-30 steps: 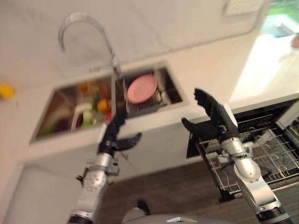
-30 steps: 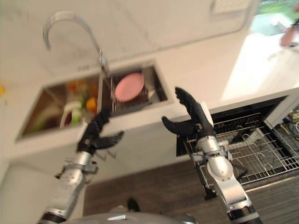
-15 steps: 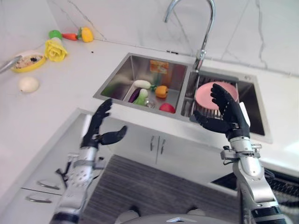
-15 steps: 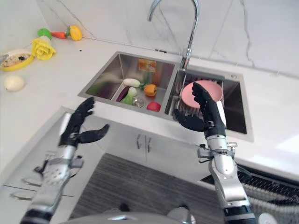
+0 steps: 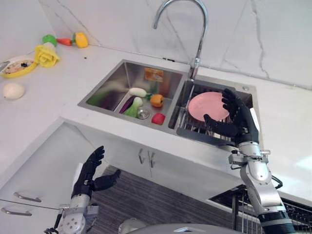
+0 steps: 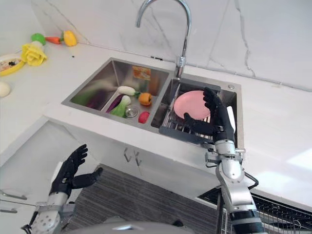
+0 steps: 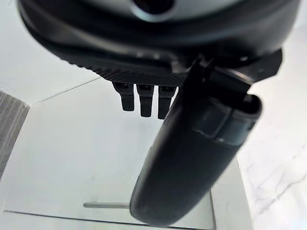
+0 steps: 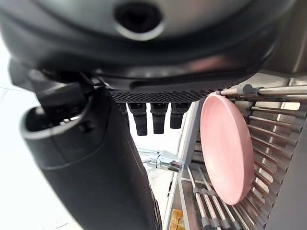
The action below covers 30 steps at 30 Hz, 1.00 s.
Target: Place the dishes in the dishwasher.
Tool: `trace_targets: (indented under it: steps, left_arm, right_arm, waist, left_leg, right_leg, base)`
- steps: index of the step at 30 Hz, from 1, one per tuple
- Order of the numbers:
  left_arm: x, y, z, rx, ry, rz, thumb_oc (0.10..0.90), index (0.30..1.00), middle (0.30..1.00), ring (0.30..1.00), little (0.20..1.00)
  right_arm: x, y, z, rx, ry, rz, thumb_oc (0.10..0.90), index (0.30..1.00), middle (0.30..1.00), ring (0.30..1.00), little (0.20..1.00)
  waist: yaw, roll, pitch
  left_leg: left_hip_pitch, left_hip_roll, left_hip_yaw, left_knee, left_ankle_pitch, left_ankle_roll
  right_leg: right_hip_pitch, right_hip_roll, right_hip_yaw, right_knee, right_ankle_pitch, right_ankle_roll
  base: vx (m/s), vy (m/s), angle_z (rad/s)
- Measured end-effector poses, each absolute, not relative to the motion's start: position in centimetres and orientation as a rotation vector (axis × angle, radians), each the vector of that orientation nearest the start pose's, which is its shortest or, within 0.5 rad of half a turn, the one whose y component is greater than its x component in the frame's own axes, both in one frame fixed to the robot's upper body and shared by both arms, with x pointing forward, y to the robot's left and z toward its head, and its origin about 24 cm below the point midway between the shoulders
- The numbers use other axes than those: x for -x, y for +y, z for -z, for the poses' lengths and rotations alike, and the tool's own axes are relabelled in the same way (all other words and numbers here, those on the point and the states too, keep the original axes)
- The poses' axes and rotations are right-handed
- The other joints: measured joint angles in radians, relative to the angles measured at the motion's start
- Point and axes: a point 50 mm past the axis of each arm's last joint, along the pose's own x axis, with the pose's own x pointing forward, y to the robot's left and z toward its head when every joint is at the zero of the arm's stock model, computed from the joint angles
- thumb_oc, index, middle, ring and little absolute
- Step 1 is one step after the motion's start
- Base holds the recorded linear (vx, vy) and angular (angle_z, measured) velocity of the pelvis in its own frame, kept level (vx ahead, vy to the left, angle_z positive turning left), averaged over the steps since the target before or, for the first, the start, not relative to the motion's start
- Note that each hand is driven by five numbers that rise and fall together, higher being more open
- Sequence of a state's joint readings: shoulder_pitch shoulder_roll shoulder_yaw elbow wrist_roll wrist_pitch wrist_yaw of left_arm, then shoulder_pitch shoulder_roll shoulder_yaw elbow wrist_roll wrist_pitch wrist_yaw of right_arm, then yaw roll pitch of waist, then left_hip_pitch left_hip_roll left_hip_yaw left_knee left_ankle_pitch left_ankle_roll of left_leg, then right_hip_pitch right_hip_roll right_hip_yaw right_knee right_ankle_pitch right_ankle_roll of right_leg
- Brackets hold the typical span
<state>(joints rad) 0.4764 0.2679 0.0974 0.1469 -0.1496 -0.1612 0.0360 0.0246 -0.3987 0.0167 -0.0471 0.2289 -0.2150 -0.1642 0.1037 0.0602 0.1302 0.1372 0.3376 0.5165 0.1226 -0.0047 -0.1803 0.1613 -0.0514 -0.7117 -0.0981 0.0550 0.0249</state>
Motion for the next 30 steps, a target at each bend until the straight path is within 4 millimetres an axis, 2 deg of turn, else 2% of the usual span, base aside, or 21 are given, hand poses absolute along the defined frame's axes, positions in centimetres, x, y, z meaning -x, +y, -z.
trace_targets:
  steps: [1,3,4,5,6,8,9,10,13,16,17,18,21,24,30]
  left_arm:
    - [-10.6,25.5,6.2,-0.131,0.518,-0.264,0.800,0.900,0.900,0.900,0.900]
    - [-8.9,25.3,8.4,-0.109,0.653,-0.258,0.800,0.900,0.900,0.900,0.900]
    - [-6.2,24.8,11.6,-0.078,0.858,-0.250,0.800,0.900,0.900,0.900,0.900]
    - [-5.0,24.6,12.4,-0.062,0.936,-0.253,0.800,0.900,0.900,0.900,0.900]
    - [-1.9,23.9,14.0,-0.012,1.077,-0.266,0.800,0.900,0.900,0.900,0.900]
    - [0.9,23.8,15.3,0.097,1.205,-0.354,0.800,0.900,0.900,0.900,0.900]
    - [1.6,23.8,15.8,0.156,1.243,-0.391,0.800,0.900,0.900,0.900,0.900]
    - [1.6,23.8,16.0,0.161,1.257,-0.385,0.800,0.900,0.900,0.900,0.900]
    - [1.4,24.3,16.7,0.175,1.331,-0.403,0.800,0.900,0.900,0.900,0.900]
    - [1.4,25.5,16.5,0.142,1.368,-0.386,0.800,0.900,0.900,0.900,0.900]
    - [1.2,26.0,16.4,0.125,1.375,-0.380,0.800,0.900,0.900,0.900,0.900]
    - [0.9,26.0,16.5,0.106,1.400,-0.351,0.800,0.900,0.900,0.900,0.900]
    - [0.0,26.7,16.2,-0.031,1.397,-0.232,0.800,0.900,0.900,0.900,0.900]
    - [-0.8,27.2,16.0,-0.068,1.377,-0.208,0.800,0.900,0.900,0.900,0.900]
    - [-1.7,27.2,16.0,-0.094,1.364,-0.185,0.800,0.900,0.900,0.900,0.900]
  right_arm:
    - [-24.9,-22.1,-8.7,0.163,-0.254,0.116,0.800,0.900,0.900,0.900,0.900]
    - [-25.1,-22.2,-9.0,0.192,-0.264,0.113,0.800,0.900,0.900,0.900,0.900]
    - [-25.3,-22.3,-9.4,0.211,-0.273,0.103,0.800,0.900,0.900,0.900,0.900]
    - [-25.4,-22.3,-9.6,0.213,-0.278,0.100,0.800,0.900,0.900,0.900,0.900]
    - [-25.6,-22.2,-9.9,0.219,-0.289,0.093,0.800,0.900,0.900,0.900,0.900]
    - [-25.7,-22.6,-10.2,0.249,-0.290,0.081,0.800,0.900,0.900,0.900,0.900]
    - [-25.7,-22.8,-10.4,0.269,-0.291,0.073,0.800,0.900,0.900,0.900,0.900]
    - [-25.8,-22.8,-10.5,0.276,-0.291,0.067,0.800,0.900,0.900,0.900,0.900]
    - [-26.0,-22.8,-10.8,0.358,-0.296,0.020,0.800,0.900,0.900,0.900,0.900]
    - [-26.0,-22.7,-10.8,0.423,-0.284,-0.028,0.800,0.900,0.900,0.900,0.900]
    - [-25.9,-23.0,-10.8,0.465,-0.277,-0.035,0.800,0.900,0.900,0.900,0.900]
    - [-25.9,-23.6,-10.8,0.570,-0.255,-0.068,0.800,0.900,0.900,0.900,0.900]
    - [-25.9,-24.6,-10.8,0.719,-0.209,-0.134,0.800,0.900,0.900,0.900,0.900]
    - [-26.0,-25.0,-9.9,0.740,-0.161,-0.147,0.800,0.900,0.900,0.900,0.900]
    - [-26.0,-26.0,-8.4,0.741,-0.073,-0.132,0.800,0.900,0.900,0.900,0.900]
  waist:
    - [-0.004,0.013,-0.002]
    - [-0.009,0.023,-0.005]
    - [-0.016,0.036,-0.013]
    - [-0.021,0.031,-0.010]
    - [-0.037,0.024,-0.005]
    - [-0.048,0.034,-0.011]
    - [-0.054,0.043,-0.017]
    - [-0.055,0.052,-0.024]
    - [-0.076,0.056,-0.029]
    - [-0.127,0.034,-0.043]
    - [-0.133,0.031,-0.044]
    - [-0.134,0.025,-0.048]
    - [-0.136,0.011,-0.056]
    - [-0.136,-0.004,-0.065]
    - [-0.117,-0.010,-0.068]
  left_leg:
    - [0.001,0.004,0.004,0.007,0.000,-0.002]
    - [0.003,0.006,0.017,0.013,0.000,-0.003]
    - [0.008,0.006,0.024,0.017,0.000,-0.004]
    - [0.009,0.007,0.027,0.017,-0.001,-0.004]
    - [0.012,0.008,0.034,0.013,-0.002,-0.007]
    - [0.026,0.005,0.057,-0.019,-0.005,-0.011]
    - [0.036,-0.001,0.076,-0.050,-0.006,-0.018]
    - [0.040,-0.008,0.081,-0.063,-0.006,-0.019]
    - [0.055,-0.032,0.108,-0.087,-0.003,-0.013]
    - [0.065,-0.053,0.128,-0.108,-0.003,-0.006]
    - [0.074,-0.057,0.133,-0.115,-0.003,-0.006]
    - [0.080,-0.067,0.136,-0.131,-0.002,-0.004]
    - [0.087,-0.079,0.142,-0.139,-0.004,0.000]
    - [0.090,-0.090,0.137,-0.139,-0.008,0.006]
    - [0.090,-0.103,0.129,-0.142,-0.014,0.018]
  right_leg:
    - [0.001,0.001,0.004,0.000,-0.001,0.000]
    - [-0.001,0.001,0.011,0.000,-0.001,-0.001]
    - [0.000,0.001,0.022,0.000,-0.004,-0.002]
    - [-0.001,0.001,0.023,0.000,-0.005,-0.003]
    - [-0.008,0.002,0.032,0.000,-0.007,-0.004]
    - [-0.014,0.004,0.042,0.001,-0.011,-0.002]
    - [-0.023,0.003,0.044,0.008,-0.019,0.007]
    - [-0.028,0.001,0.050,0.010,-0.018,0.008]
    - [-0.037,-0.015,0.073,0.012,-0.007,0.021]
    - [-0.043,-0.024,0.089,0.007,0.009,0.030]
    - [-0.042,-0.025,0.096,0.002,0.014,0.030]
    - [-0.040,-0.029,0.093,0.002,0.024,0.025]
    - [-0.041,-0.039,0.094,0.006,0.027,0.029]
    - [-0.041,-0.050,0.092,0.009,0.035,0.039]
    - [-0.038,-0.065,0.084,0.013,0.043,0.049]
  base:
    - [0.01,0.029,-0.15]
    - [0.01,0.038,-0.15]
    - [-0.01,0.098,-0.14]
    - [-0.01,0.145,-0.17]
    - [0.01,0.163,-0.14]
    - [0.02,0.142,-0.08]
    - [0.03,0.144,-0.03]
    - [0.02,0.103,-0.13]
    - [0.03,0.082,-0.21]
    - [0.04,0.102,-0.17]
    - [0.03,0.106,-0.14]
    - [0.03,0.110,-0.09]
    - [0.02,0.094,-0.03]
    - [0.01,0.106,0.05]
    - [0.01,0.066,0.04]
